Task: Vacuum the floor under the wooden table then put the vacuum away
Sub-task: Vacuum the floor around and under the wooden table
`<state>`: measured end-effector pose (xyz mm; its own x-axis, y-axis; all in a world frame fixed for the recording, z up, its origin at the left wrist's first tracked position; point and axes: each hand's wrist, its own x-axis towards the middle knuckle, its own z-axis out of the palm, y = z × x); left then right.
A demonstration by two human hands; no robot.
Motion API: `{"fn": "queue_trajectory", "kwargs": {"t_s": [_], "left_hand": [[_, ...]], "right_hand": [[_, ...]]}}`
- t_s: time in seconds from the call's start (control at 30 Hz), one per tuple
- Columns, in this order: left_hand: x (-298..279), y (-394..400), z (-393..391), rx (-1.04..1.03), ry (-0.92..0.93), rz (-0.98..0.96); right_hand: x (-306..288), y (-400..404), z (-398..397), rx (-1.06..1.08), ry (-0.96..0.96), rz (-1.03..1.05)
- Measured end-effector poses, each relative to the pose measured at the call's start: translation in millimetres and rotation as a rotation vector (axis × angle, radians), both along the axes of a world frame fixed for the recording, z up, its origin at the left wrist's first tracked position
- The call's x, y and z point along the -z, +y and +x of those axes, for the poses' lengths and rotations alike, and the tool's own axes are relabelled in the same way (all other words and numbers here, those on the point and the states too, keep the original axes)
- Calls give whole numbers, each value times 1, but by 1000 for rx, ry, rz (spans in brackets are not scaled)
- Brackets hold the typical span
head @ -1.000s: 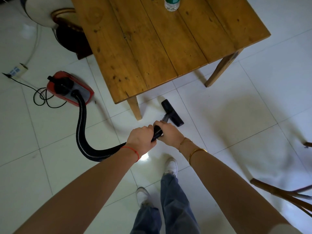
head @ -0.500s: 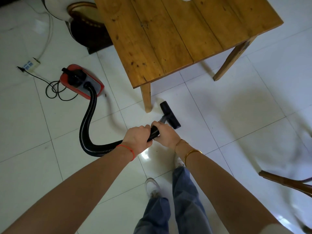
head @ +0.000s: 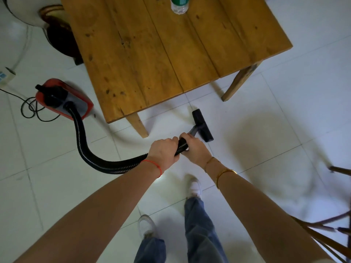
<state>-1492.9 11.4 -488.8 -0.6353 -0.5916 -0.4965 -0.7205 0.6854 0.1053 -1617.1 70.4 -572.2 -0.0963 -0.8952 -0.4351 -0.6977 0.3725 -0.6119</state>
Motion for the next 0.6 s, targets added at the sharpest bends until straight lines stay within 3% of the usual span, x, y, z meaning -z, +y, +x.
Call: {"fn": "queue_trajectory", "kwargs": {"t_s": [0.3, 0.6], "left_hand": [[17, -26, -105, 25, 50, -13], [12, -34, -93, -12, 23, -24]], "right_hand": [[6, -23, -111, -15, 65, 3], [5, -37, -99, -61, 50, 24]]}}
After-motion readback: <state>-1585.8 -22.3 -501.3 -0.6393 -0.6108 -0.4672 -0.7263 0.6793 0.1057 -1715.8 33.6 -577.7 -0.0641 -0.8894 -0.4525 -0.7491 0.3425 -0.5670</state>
